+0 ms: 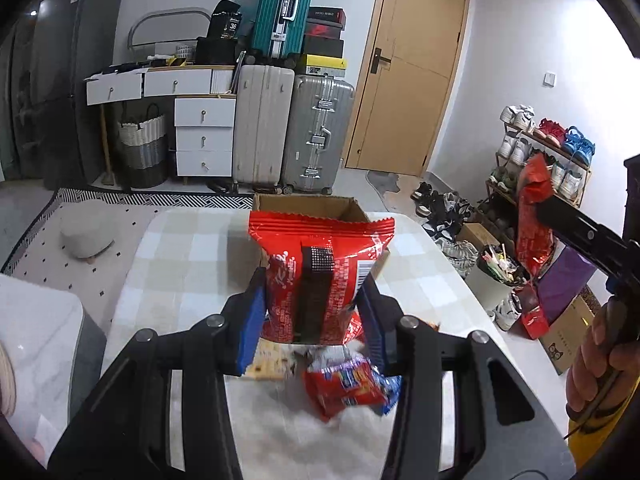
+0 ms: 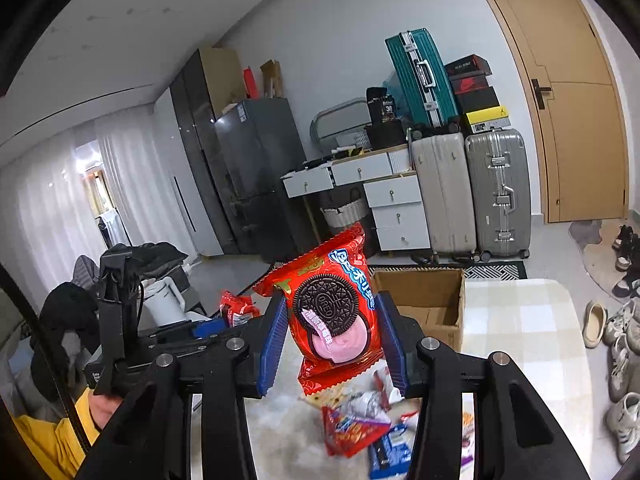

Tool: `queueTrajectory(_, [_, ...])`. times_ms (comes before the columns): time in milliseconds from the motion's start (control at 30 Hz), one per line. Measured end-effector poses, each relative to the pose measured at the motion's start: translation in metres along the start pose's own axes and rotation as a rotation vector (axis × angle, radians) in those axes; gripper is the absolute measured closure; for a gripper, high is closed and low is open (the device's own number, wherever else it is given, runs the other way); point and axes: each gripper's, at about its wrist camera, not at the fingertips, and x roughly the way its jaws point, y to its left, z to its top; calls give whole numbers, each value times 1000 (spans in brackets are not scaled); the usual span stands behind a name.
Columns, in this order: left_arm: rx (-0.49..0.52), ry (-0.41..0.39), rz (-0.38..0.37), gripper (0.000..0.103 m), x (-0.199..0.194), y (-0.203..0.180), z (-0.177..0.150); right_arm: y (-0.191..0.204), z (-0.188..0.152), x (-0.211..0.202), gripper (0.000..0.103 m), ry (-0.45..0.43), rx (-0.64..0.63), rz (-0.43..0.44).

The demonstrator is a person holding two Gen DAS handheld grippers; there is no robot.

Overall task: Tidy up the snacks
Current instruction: 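Carry both bags over the box and open both tools to drop them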

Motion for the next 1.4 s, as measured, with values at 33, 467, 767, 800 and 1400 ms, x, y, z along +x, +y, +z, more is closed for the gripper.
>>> queueTrajectory(33, [3, 3, 0, 63, 9, -3, 6, -2, 6, 8, 58, 7, 0, -6])
queueTrajectory(467, [57, 83, 24, 63, 133, -27, 57, -61, 35, 115, 58, 93, 26, -25])
queueTrajectory(767, [57, 205, 64, 63, 256, -22, 84, -116, 34, 196, 58, 212, 115, -64])
queueTrajectory(800, [54, 223, 63, 63, 274, -21, 85, -123, 34, 207, 58, 229, 128, -65])
queueTrajectory(1400, [19, 404, 80, 62, 435, 0, 57, -169, -12, 297, 58, 411, 182, -100])
